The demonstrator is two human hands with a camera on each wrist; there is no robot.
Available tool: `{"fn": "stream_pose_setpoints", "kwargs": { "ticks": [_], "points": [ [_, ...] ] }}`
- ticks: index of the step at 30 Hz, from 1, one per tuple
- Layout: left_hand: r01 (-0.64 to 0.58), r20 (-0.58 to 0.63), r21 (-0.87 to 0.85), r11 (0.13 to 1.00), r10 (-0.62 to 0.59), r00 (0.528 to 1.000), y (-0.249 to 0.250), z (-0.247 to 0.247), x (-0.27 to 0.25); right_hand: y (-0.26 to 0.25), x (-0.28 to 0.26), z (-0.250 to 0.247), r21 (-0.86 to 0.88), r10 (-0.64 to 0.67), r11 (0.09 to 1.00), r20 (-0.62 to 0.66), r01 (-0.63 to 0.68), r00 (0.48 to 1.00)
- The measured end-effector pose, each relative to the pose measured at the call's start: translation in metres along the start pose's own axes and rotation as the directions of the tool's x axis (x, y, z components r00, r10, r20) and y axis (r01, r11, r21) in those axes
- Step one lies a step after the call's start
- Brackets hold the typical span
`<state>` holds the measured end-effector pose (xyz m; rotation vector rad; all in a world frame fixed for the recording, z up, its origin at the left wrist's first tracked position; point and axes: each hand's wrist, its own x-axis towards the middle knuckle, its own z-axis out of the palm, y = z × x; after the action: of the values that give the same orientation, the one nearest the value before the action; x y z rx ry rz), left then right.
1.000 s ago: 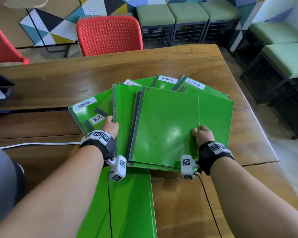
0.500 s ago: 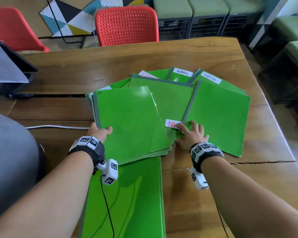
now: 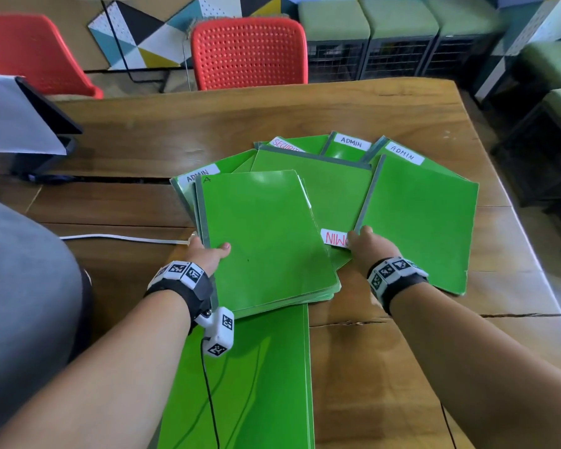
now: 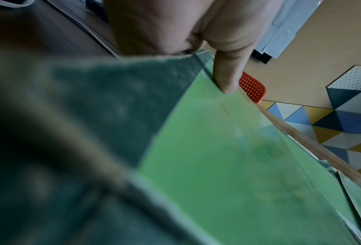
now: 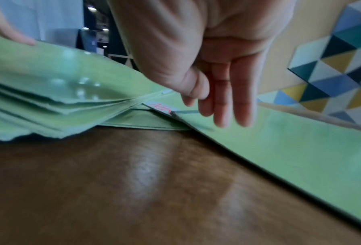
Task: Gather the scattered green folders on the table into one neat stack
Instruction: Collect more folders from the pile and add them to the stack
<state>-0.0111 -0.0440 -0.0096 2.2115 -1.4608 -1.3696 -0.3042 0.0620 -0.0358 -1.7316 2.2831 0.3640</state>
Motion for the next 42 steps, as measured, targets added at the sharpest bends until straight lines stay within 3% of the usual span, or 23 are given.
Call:
{"fn": "stream_pose_setpoints", "kwargs": {
  "ticks": [7,12,16,20,25,28,29,31,33,35,37,39,42],
  "points": [
    [0.006,0.014,-0.010,1.000,-0.006,1.000,-0.002,0.002,-0.008,-0.003,-0.005,0.017,-0.117,0.084,0.991,0.108,-0.071,0.991],
    [0.031,0.015,-0.017,0.999,-0.031,0.999,-0.009,0.005,-0.006,-0.002,0.001,0.018,-0.232,-0.036,0.972,0.025,0.041,0.999],
    [0.043,0.021,-0.019,0.999,-0.042,0.999,-0.011,0.008,-0.003,-0.006,0.000,0.000,-0.031,-0.066,0.997,-0.028,0.065,0.997],
    [0.033,0.055,-0.021,0.999,-0.031,0.998,-0.006,0.007,0.004,-0.036,-0.009,-0.027,0.114,-0.123,0.983,-0.160,0.142,0.980],
    [0.052,0.113,-0.116,0.992,-0.038,0.993,0.003,0.010,0.009,-0.109,-0.050,-0.028,0.201,-0.312,0.898,-0.334,0.390,0.889],
    [0.091,0.184,-0.335,0.938,-0.030,0.983,-0.008,0.019,0.026,-0.138,-0.077,-0.019,0.228,-0.435,0.820,-0.350,0.526,0.830],
    [0.102,0.195,-0.392,0.914,-0.026,0.980,-0.009,0.020,0.026,-0.140,-0.080,-0.016,0.264,-0.438,0.804,-0.343,0.532,0.831],
    [0.122,0.221,-0.429,0.895,-0.027,0.975,-0.006,0.019,0.019,-0.128,-0.073,-0.015,0.373,-0.324,0.826,-0.299,0.422,0.898],
    [0.134,0.200,-0.384,0.914,-0.059,0.978,-0.001,0.019,0.012,-0.096,-0.051,-0.011,0.469,-0.076,0.862,-0.254,0.192,0.964],
    [0.121,0.144,-0.276,0.954,-0.083,0.986,0.003,0.019,0.008,-0.054,-0.029,-0.004,0.495,0.185,0.865,-0.164,-0.082,0.969],
    [0.088,0.104,-0.194,0.977,-0.069,0.992,0.005,0.020,0.006,-0.021,-0.011,0.003,0.483,0.387,0.799,0.044,-0.359,0.921],
    [0.057,0.090,-0.111,0.992,-0.047,0.995,0.007,0.020,0.005,-0.010,0.000,0.008,0.503,0.425,0.728,0.202,-0.466,0.882],
    [0.030,0.086,-0.029,0.999,-0.027,0.996,0.008,0.023,0.001,-0.024,0.005,0.012,0.510,0.320,0.780,0.173,-0.363,0.931]
  ]
}}
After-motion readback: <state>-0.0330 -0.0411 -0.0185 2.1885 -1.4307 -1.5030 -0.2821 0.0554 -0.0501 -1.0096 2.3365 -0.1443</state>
